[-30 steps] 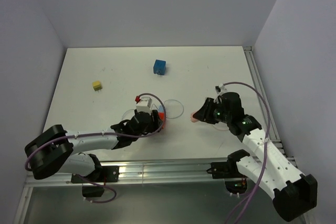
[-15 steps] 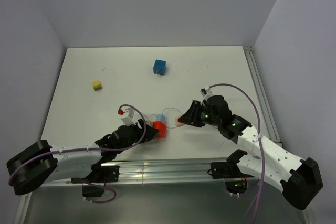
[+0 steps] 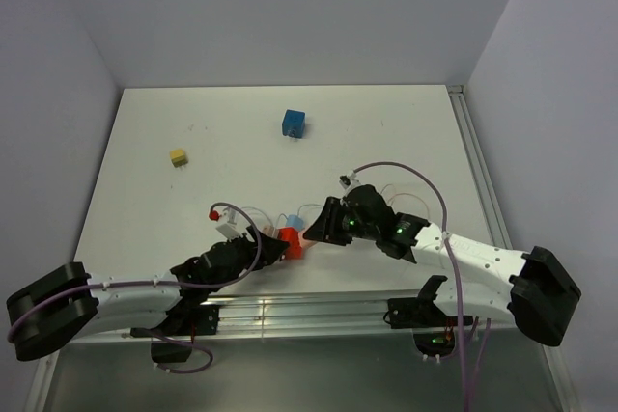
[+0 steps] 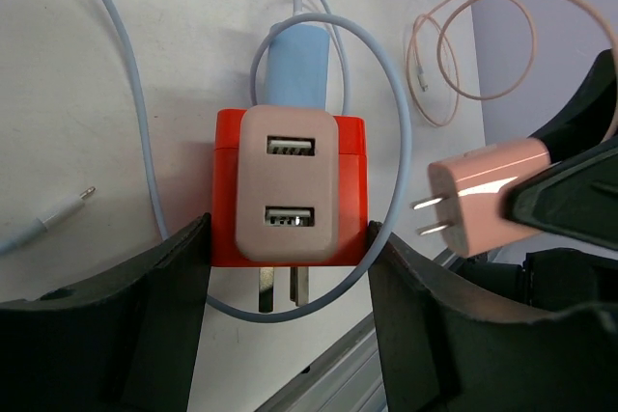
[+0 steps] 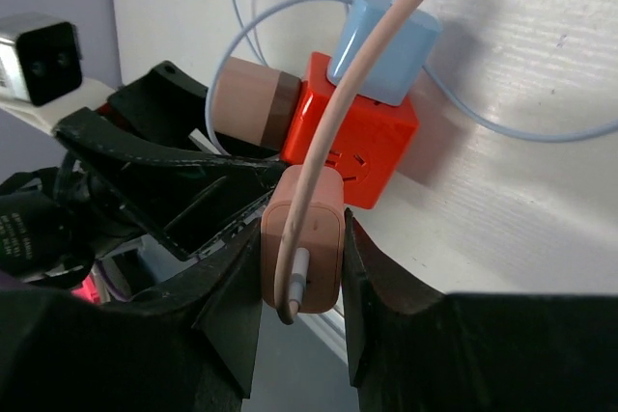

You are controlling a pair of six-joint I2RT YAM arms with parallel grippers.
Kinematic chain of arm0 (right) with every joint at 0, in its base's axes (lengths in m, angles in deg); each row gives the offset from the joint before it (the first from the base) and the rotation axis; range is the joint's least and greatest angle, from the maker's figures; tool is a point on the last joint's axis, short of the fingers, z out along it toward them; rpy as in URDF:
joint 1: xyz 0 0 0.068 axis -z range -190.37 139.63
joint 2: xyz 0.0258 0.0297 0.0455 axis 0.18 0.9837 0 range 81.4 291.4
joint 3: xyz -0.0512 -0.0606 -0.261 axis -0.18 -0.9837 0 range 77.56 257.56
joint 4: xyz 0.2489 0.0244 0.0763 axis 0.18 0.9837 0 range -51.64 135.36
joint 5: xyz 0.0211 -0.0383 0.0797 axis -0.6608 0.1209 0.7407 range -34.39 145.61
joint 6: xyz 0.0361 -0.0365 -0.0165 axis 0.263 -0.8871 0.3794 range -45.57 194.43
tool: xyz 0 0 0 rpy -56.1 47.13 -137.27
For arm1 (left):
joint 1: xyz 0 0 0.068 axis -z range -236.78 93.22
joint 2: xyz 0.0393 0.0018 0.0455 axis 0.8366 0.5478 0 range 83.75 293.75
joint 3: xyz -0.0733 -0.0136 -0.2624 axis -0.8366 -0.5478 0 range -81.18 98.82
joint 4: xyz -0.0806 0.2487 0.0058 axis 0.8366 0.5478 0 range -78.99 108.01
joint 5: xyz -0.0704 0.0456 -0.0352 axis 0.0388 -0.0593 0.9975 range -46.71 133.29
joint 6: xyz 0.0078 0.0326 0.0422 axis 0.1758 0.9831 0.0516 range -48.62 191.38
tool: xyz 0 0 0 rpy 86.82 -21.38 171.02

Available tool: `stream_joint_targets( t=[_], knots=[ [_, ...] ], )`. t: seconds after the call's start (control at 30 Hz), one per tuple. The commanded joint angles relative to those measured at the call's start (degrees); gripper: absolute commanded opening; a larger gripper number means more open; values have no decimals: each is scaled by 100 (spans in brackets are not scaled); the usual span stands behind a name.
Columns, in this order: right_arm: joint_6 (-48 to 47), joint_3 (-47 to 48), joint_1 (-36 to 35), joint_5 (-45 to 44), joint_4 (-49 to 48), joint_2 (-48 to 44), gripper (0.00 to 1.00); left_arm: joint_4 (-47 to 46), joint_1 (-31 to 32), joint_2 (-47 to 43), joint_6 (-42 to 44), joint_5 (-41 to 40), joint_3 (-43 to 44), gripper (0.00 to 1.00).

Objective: Insert the plug

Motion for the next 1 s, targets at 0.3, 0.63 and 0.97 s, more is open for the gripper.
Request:
stream_joint_targets(
  t=[0.3,0.63,0.97],
  knots=[
    [692,-165,-450,-838,-703,196,0,-639,264,-30,-157,-544,-439,0],
    [762,-112,-477,-847,-632,381,0,-613,352,-118,-192,-624,-518,0],
    [850,-200,-494,-830,-676,477,0,-595,413,14,-183,-685,-457,0]
  ],
)
